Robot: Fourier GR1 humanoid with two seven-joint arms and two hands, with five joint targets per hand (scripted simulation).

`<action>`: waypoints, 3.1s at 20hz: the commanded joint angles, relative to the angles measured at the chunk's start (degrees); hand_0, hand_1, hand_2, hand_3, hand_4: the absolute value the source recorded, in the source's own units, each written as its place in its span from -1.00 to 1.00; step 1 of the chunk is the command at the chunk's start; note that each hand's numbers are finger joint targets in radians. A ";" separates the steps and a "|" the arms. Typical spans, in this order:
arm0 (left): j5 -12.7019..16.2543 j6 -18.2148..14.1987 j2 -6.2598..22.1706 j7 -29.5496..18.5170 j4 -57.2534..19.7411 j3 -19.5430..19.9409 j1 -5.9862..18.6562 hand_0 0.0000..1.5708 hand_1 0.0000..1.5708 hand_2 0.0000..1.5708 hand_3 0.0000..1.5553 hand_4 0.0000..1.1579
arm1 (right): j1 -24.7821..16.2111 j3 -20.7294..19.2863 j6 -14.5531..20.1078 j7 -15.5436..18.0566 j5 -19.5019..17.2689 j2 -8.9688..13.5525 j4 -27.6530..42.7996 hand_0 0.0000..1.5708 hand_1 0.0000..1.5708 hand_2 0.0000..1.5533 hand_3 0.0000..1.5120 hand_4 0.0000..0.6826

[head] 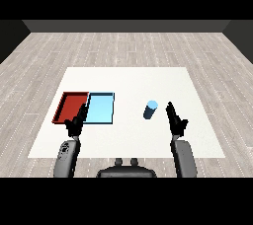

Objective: Pick the blue can and put it in the blue box

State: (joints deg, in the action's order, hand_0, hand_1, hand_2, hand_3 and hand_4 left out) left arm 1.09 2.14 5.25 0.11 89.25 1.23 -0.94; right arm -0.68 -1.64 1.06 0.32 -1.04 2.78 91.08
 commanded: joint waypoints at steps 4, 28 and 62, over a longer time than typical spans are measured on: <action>-2.27 -1.19 -0.02 -0.74 0.76 0.63 0.98 -1.00 -1.00 -1.00 -1.00 -1.00 | 6.81 -0.33 0.47 -0.98 -1.95 0.79 -6.07 -1.00 -1.00 -1.00 -1.00 -1.00; 4.48 6.13 -0.94 -20.21 1.99 2.94 -1.88 -1.00 -1.00 -1.00 -1.00 -1.00 | 15.14 -5.86 -6.15 10.21 9.24 1.55 -14.52 -1.00 -1.00 -1.00 -1.00 -1.00; 5.53 3.46 -2.38 -14.22 7.10 2.66 -0.11 -1.00 -1.00 -1.00 -1.00 -1.00 | 35.71 -9.39 -5.50 27.89 11.17 -1.25 -59.63 -1.00 -1.00 -1.00 -1.00 -1.00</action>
State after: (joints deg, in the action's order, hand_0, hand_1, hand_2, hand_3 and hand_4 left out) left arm 7.14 6.75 3.25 -16.14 93.39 4.61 -0.29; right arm 32.61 -11.10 -4.62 26.00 10.39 2.32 36.23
